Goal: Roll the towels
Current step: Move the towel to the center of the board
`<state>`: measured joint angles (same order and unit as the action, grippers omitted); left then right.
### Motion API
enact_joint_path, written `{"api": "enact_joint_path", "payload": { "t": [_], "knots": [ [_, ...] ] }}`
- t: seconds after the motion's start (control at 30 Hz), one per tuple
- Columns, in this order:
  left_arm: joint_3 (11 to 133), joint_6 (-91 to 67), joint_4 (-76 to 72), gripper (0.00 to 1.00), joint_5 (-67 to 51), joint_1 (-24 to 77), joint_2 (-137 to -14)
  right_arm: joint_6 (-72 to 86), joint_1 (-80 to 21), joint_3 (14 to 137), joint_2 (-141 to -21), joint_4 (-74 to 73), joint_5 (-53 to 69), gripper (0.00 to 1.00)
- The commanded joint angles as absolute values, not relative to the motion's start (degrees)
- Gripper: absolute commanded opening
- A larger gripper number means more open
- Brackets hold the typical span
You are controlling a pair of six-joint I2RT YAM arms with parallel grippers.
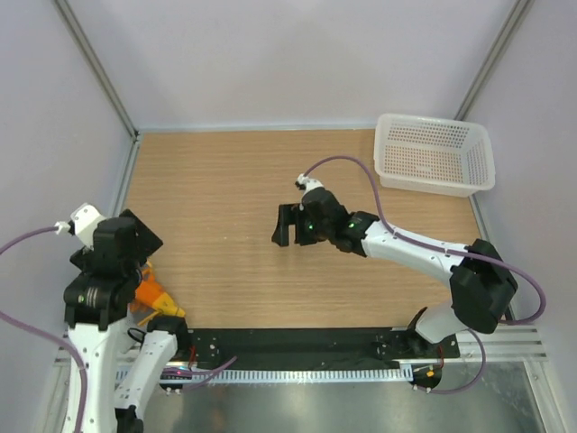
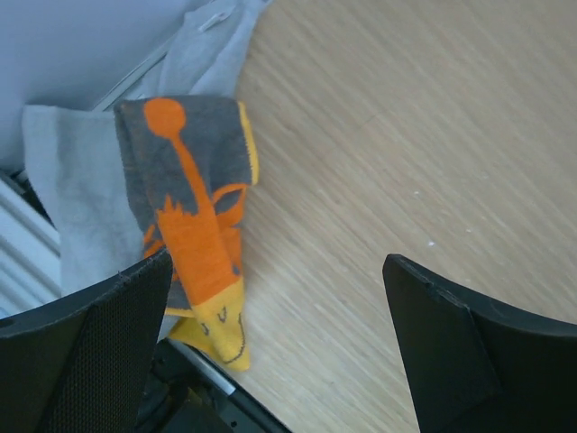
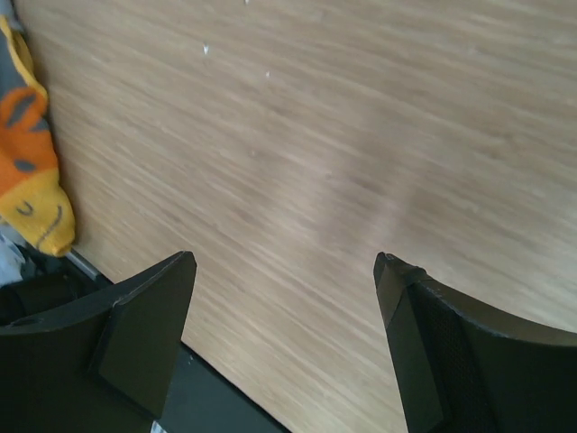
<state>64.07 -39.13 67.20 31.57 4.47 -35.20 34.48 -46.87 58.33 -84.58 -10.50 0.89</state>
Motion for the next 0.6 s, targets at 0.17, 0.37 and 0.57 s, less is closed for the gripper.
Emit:
{"api": "enact_joint_path", "payload": {
  "t": [0.17,0.37,0.57],
  "knots": [
    [59.78,-42.82,63.49,1.0,25.69,-6.21,-55.71,31.38,-51.33,65.91,-86.39,-21.0,-1.85,0.88],
    [57.57,-35.07,57.32,0.88,8.54,-29.17,-63.89,31.46,-53.08,67.15,-86.13,-23.91,-1.76,0.88],
    [55.46,-35.68,55.02,0.89,6.42,-34.01,-64.77,32.61,-53.53,67.32,-86.66,-23.91,-1.32,0.88]
  ]
}}
